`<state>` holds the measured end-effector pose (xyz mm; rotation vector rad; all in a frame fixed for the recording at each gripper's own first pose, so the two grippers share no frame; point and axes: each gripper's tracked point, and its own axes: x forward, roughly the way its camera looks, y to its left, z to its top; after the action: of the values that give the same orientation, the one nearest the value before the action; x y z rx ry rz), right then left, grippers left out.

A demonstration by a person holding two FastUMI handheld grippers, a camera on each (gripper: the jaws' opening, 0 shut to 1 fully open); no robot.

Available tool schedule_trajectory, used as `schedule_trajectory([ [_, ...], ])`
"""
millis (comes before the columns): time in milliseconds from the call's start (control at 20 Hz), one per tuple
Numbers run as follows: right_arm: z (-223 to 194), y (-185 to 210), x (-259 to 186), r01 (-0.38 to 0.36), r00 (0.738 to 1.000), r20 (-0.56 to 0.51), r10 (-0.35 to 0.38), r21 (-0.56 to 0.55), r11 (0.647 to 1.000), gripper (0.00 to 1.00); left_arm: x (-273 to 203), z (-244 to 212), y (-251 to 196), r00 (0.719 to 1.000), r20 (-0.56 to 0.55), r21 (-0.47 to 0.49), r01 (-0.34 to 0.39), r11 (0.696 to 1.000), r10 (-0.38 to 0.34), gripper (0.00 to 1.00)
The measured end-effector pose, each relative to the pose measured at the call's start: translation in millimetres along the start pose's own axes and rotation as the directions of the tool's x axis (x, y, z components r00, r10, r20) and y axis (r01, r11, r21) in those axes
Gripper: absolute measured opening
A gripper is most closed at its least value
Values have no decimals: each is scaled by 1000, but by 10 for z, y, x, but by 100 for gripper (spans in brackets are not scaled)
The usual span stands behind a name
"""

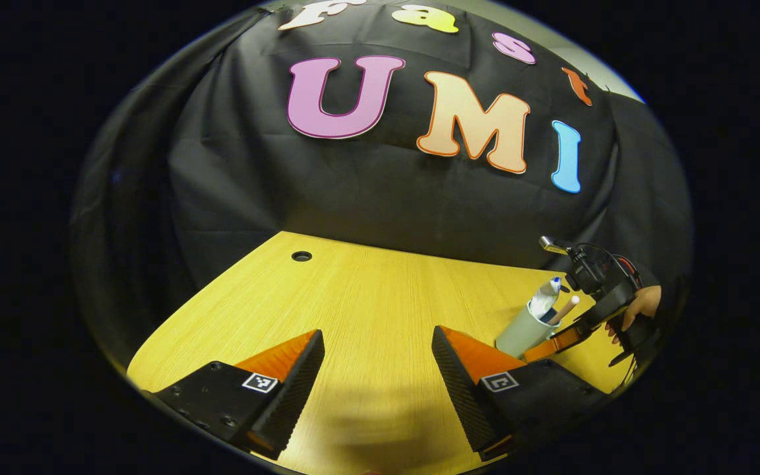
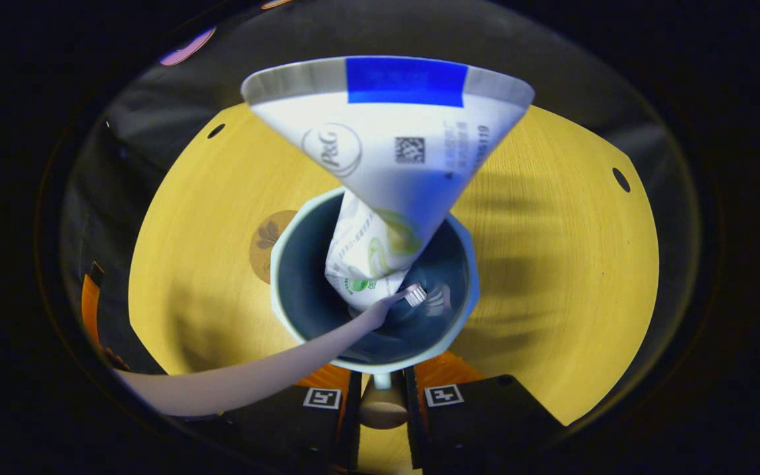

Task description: Put the toothbrush and toothpaste on the desktop into the cup, then pick up the cup and place it on the coaster on the desktop.

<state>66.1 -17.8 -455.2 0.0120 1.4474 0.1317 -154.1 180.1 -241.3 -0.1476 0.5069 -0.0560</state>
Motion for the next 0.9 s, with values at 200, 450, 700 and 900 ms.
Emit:
schedule_trajectory([
  [200,159,112,-72,-47,998,29,47,-1,999,32,-9,2,99,1000,-4,-11,2,1000,-2,95],
  [450,190,126,-78,-68,997,19,69,-29,997,32,-56,-19,341,1000,-11,-24,-17,1000,17,95],
  [700,197,11,-122,-16,1000,-4,16,-90,996,31,-103,-19,594,999,-11,-25,-36,999,36,95],
  [900,186,-21,-215,-8,1000,13,9,-87,996,39,-93,3,625,1000,-4,-23,-18,1000,18,95],
])
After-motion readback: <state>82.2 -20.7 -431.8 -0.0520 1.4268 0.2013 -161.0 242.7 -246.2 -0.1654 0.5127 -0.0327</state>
